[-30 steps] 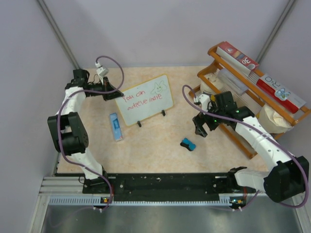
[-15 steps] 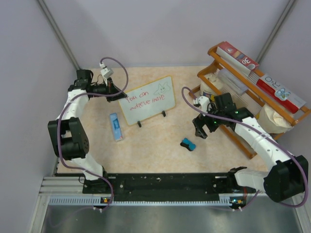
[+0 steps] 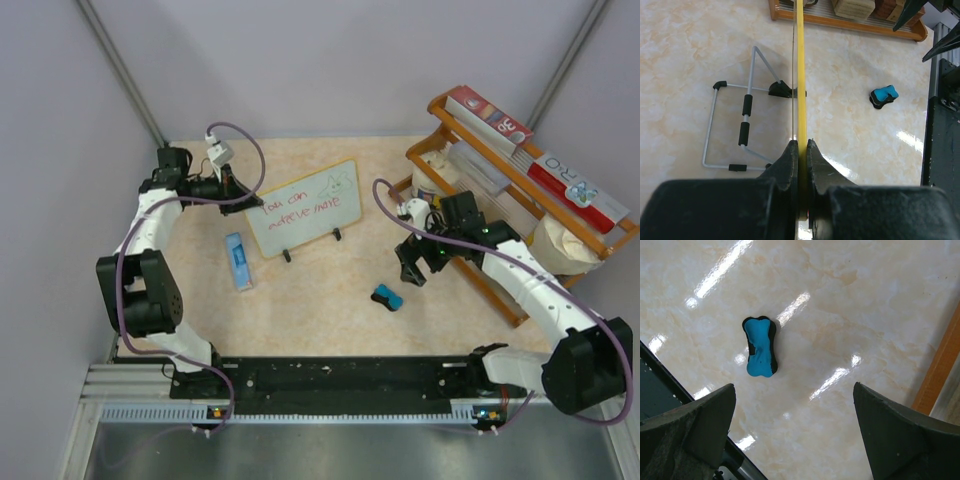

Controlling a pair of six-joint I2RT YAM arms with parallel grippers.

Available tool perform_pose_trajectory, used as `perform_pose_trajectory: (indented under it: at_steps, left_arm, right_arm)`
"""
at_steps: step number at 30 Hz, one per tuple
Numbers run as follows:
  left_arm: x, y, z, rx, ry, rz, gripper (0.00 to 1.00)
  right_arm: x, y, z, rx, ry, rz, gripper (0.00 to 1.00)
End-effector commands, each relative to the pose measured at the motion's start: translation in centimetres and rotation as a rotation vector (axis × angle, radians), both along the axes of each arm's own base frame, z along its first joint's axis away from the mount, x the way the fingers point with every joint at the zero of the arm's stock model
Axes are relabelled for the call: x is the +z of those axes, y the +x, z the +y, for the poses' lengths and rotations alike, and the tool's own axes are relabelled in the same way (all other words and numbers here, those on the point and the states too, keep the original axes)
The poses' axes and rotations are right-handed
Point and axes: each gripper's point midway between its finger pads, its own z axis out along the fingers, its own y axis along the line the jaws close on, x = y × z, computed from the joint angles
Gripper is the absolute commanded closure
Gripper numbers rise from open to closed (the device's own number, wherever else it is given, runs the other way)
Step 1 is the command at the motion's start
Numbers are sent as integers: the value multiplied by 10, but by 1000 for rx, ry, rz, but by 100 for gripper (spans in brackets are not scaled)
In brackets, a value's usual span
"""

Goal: Erase the whiteboard

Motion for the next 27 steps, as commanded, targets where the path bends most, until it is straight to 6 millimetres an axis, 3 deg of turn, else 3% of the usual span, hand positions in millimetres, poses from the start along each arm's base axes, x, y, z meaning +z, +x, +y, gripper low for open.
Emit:
perform_pose_trajectory:
  at_steps: [1, 16, 27]
  left_arm:
    - [-83, -77, -11, 14, 98, 555, 100]
    - [-74, -100, -31, 3, 99, 614, 100]
    - [-76, -113, -31, 17, 98, 671, 100]
  right_arm:
    - [1, 3, 9, 36, 23, -16, 1]
    - [-3, 1, 9, 53, 19, -10, 1]
    - [-6, -1, 12, 60, 27, 8, 1]
